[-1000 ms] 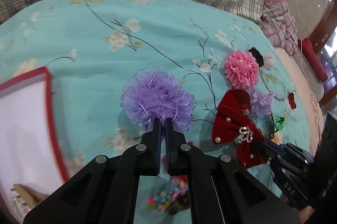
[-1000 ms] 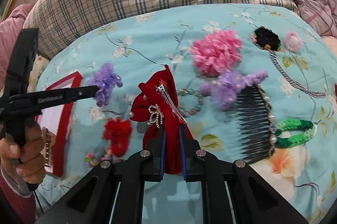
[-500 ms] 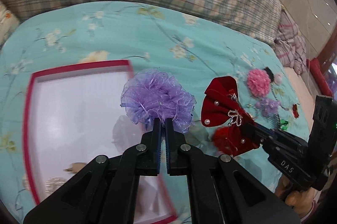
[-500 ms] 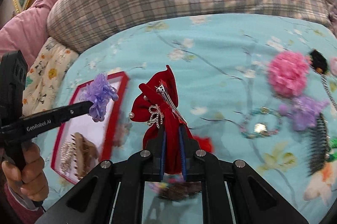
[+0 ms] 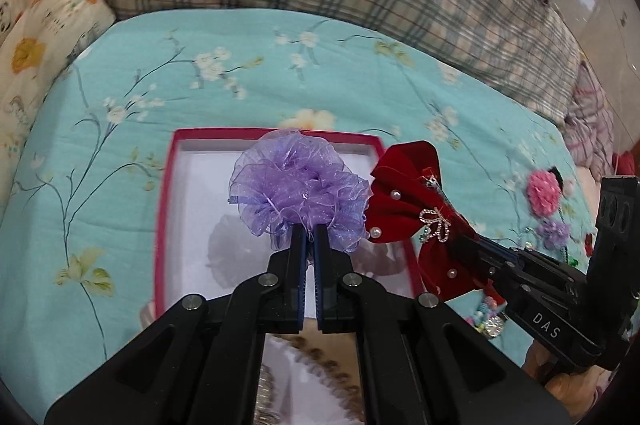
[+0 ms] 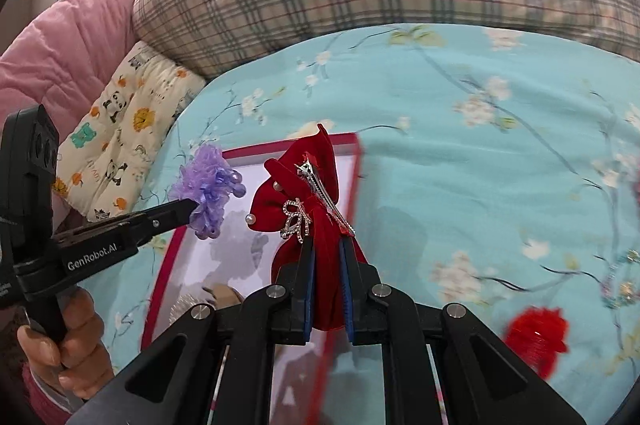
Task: Organize jewelry
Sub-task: 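Carry the purple scrunchie and red bow into the tray and open both grippers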
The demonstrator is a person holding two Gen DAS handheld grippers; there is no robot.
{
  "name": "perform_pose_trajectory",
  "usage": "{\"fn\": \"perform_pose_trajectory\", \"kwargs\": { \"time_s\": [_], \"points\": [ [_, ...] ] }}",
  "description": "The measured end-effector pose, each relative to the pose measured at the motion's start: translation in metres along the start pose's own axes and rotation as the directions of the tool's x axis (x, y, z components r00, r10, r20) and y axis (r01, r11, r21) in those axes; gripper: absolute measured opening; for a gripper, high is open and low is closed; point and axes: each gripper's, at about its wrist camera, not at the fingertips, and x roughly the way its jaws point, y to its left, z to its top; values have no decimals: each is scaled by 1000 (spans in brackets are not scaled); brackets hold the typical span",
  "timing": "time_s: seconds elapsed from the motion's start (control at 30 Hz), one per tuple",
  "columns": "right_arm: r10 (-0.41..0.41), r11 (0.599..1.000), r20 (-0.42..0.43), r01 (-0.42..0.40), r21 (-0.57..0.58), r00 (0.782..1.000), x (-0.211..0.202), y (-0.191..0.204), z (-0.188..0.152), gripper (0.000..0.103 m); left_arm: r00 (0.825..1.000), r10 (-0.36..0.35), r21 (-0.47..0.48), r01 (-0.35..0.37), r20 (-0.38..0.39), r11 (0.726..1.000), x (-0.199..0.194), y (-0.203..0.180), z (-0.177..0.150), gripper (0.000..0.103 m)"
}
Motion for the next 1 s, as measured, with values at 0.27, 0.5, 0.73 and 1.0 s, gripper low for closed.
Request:
{"fn": "perform_pose_trajectory", "kwargs": {
  "time_s": [0.27,0.5,0.73,1.0],
  "points": [
    [11,1000,-45,-12,-5,999,40,20,12,10,1000,13,-45,-14,-27,999,25,31,2,2],
    [7,1000,-82,-6,5,997,62,17,9,11,998,21,-69,-26,-60,997,46,42,0,2],
    [0,1000,-111,1,7,994,79,16,5,14,996,25,-85,-33,-87,996,61,49,-2,2],
    [14,1000,-113,-12,15,994,75,16,5,21,995,30,-77,-37,-100,996,61,48,-4,13]
  ]
}}
